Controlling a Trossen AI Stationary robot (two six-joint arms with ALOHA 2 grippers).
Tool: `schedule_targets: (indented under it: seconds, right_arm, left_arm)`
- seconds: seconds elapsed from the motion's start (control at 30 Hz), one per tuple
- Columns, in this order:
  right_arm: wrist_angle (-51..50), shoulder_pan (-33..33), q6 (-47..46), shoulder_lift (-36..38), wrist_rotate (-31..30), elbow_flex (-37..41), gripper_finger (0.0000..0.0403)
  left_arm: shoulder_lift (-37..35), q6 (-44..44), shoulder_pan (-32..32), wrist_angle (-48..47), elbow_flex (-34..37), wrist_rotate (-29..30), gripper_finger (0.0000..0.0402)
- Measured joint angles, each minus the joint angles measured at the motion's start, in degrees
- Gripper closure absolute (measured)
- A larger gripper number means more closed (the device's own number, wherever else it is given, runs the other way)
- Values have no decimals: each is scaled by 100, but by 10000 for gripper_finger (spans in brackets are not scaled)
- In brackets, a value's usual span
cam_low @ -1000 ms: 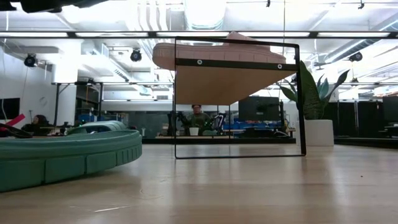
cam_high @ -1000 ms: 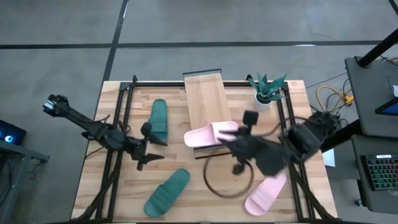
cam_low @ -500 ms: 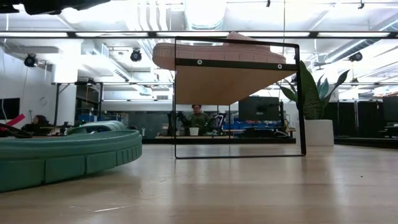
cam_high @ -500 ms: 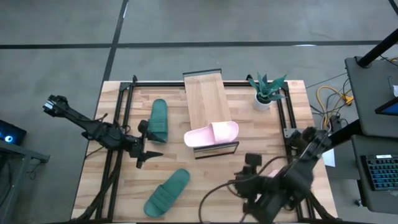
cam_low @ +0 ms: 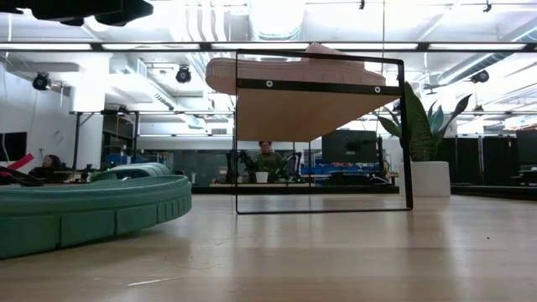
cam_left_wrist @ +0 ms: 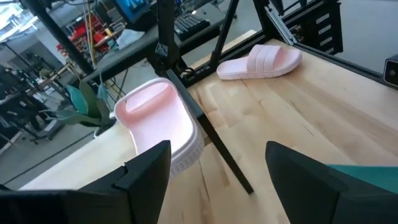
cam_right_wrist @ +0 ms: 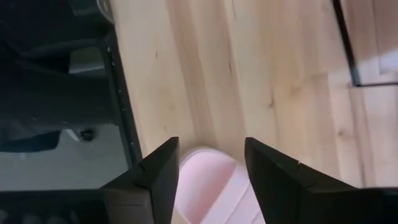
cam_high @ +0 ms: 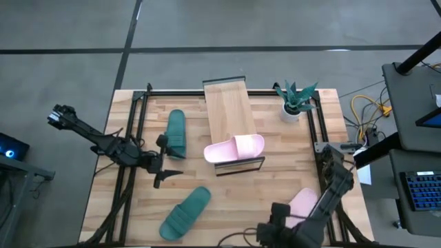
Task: Pick and place slides into the shelf
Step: Put the pink slide on the shelf
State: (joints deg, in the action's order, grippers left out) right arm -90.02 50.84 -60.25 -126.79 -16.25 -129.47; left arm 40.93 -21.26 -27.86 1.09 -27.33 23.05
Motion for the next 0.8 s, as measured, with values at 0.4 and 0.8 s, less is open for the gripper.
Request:
schedule_targets:
  seconds: [0.4,0.8]
  right_arm:
    - [1,259,-763,-852,903,31,269]
    - [-3,239,-776,-1002,877,410,280]
  left_arm:
    - [59,155,0,-28,0,-4,155]
    - [252,143,0,-28,0,-6,155]
